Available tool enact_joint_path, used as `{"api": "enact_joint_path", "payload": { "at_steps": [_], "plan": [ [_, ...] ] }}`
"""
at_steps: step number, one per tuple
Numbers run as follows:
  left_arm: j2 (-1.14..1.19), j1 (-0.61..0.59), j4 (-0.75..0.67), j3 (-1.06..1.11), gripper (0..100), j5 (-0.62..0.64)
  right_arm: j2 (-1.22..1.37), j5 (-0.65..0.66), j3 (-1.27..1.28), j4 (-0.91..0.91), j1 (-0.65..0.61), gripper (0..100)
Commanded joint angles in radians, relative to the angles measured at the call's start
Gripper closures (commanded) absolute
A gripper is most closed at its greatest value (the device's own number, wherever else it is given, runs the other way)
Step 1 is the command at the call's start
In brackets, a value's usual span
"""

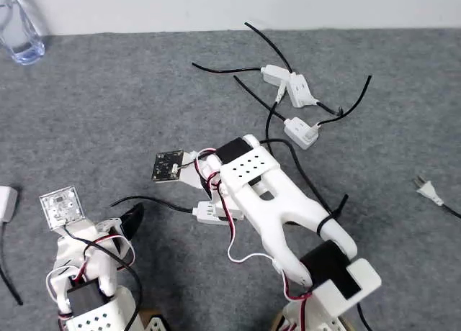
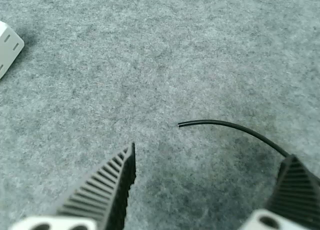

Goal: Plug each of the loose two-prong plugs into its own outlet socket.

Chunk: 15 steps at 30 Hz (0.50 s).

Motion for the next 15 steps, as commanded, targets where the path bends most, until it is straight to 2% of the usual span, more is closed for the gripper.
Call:
{"api": "enact_joint_path", "payload": {
  "at_steps": [1,8,15],
  "plan": [
    [-0.014,-0.005,0.002,-0.012,58,-0.008,-0.093,0.006,-0.02,0.021,0.008,99.1],
    [-0.014,-0.005,0.002,-0.012,58,-0.008,-0.11,0.006,-0.017,0.022,0.027,99.1],
    [-0.014,-0.005,0.002,-0.012,58,-0.008,-0.114,0.044,-0.018,0.13,0.173,99.1]
  ]
}}
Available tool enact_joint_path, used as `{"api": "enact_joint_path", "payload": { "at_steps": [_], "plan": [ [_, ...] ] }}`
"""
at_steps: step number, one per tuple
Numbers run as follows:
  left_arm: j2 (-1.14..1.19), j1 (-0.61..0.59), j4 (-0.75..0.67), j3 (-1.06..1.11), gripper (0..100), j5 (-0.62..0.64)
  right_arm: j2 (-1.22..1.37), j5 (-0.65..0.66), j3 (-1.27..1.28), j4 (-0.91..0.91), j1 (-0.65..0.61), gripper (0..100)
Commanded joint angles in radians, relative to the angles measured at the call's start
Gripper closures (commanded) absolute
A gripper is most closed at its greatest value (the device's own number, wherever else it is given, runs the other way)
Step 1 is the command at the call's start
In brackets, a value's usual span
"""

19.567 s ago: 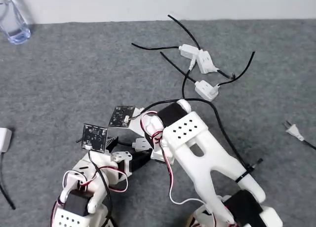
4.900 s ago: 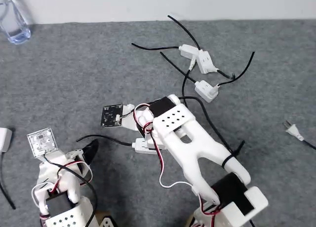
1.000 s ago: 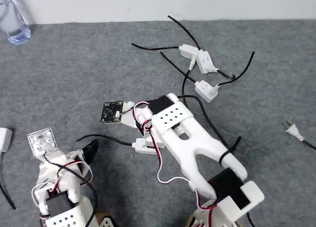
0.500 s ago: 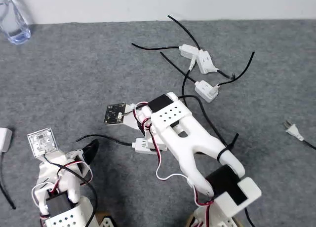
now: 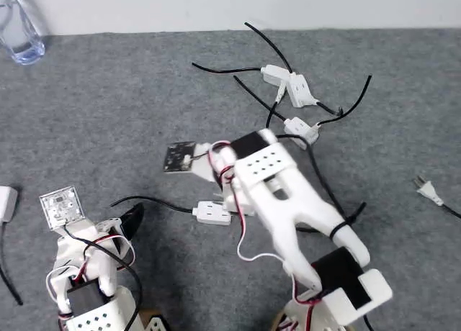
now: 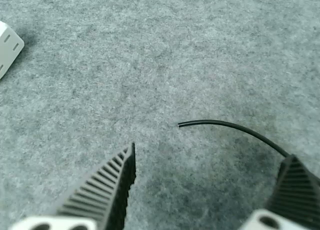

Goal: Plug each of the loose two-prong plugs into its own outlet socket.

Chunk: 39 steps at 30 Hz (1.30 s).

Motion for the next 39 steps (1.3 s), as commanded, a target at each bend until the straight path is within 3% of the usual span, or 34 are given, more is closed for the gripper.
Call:
{"api": "enact_joint_path", "payload": {
  "at_steps": [1,11,19,22,28,39],
  "plan": [
    [-0.014,-0.005,0.002,-0.012,58,-0.008,-0.051,0.034,-0.018,0.068,0.102,99.1],
    [-0.014,-0.006,0.002,-0.012,58,-0.008,-0.03,0.078,0.018,0.082,0.236,99.1],
    [-0.014,-0.006,0.003,-0.012,58,-0.008,0.039,0.078,0.207,-0.133,0.237,98.7],
    [-0.014,-0.006,0.002,-0.012,58,-0.008,0.048,0.075,0.209,-0.143,0.239,97.2],
    [-0.014,-0.006,0.002,-0.012,58,-0.008,0.042,0.051,0.21,-0.134,0.236,81.0],
    [-0.014,-0.006,0.002,-0.012,58,-0.008,0.045,0.04,0.21,-0.136,0.173,82.3]
  ]
}}
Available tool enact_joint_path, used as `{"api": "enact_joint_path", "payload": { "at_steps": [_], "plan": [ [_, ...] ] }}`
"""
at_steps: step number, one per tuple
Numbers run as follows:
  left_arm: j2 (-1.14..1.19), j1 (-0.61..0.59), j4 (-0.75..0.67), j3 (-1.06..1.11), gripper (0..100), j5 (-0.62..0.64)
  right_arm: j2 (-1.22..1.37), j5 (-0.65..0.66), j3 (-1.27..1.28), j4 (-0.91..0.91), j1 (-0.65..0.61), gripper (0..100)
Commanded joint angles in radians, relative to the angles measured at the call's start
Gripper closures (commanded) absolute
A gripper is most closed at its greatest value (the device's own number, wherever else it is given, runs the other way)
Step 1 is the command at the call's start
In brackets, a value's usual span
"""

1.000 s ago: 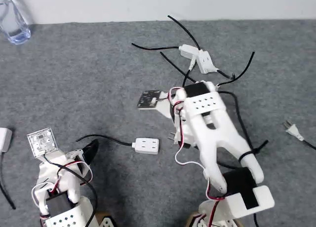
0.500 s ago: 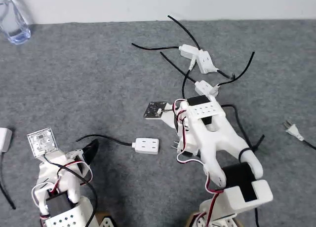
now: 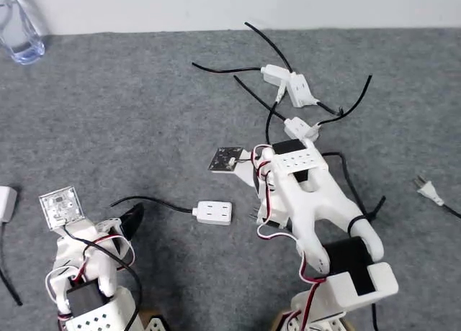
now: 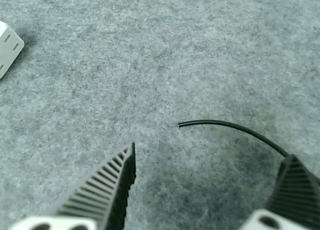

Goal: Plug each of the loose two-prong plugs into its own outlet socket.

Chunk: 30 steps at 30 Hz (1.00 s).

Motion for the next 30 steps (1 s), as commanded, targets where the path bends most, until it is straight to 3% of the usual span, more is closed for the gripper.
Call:
{"api": "enact_joint_path", "payload": {
  "at_steps": [1,6,15,30],
  "plan": [
    [-0.014,-0.006,0.002,-0.012,58,-0.008,-0.007,-0.008,-0.005,-0.005,-0.045,82.3],
    [-0.014,-0.006,0.002,-0.012,58,-0.008,-0.005,-0.011,-0.002,-0.01,-0.093,82.3],
    [-0.014,-0.006,0.002,-0.012,58,-0.008,-0.002,-0.003,0.012,-0.041,-0.03,82.3],
    [-0.014,-0.006,-0.002,-0.012,58,-0.008,-0.002,-0.011,0.084,-0.117,-0.107,82.5]
  ]
}}
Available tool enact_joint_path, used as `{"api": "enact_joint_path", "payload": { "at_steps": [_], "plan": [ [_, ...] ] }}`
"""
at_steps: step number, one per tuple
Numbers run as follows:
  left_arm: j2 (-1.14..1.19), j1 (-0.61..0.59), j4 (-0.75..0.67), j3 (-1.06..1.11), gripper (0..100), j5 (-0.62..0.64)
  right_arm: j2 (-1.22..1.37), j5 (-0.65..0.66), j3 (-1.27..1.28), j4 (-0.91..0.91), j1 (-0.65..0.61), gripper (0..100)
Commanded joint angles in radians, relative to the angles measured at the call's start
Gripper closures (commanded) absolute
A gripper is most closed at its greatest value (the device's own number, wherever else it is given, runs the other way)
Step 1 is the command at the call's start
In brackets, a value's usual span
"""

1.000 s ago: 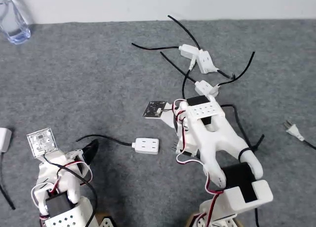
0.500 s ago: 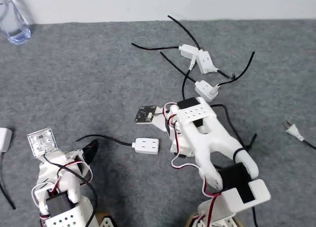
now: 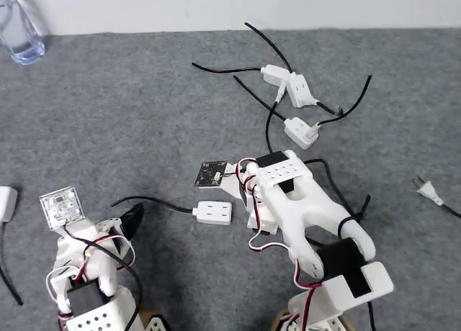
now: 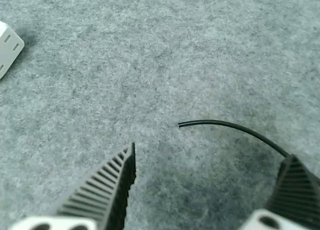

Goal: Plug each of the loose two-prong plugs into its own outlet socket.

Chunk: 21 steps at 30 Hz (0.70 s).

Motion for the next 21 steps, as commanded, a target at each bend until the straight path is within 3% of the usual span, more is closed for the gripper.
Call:
{"api": "enact_joint_path", "payload": {
  "at_steps": [1,7,11,17,21],
  "plan": [
    [-0.014,-0.006,-0.002,-0.012,58,-0.008,-0.002,-0.006,0.0,-0.03,-0.016,82.5],
    [-0.014,-0.006,0.0,-0.012,58,-0.008,0.036,-0.006,0.029,-0.087,-0.012,83.6],
    [-0.014,-0.006,0.0,-0.012,58,-0.008,0.044,-0.006,0.026,-0.087,-0.018,99.8],
    [-0.014,-0.006,0.0,-0.012,58,-0.008,0.044,-0.009,0.032,-0.081,-0.018,99.2],
    [-0.014,-0.005,0.0,-0.012,58,-0.008,0.024,-0.086,-0.009,-0.002,-0.019,99.2]
  ]
}}
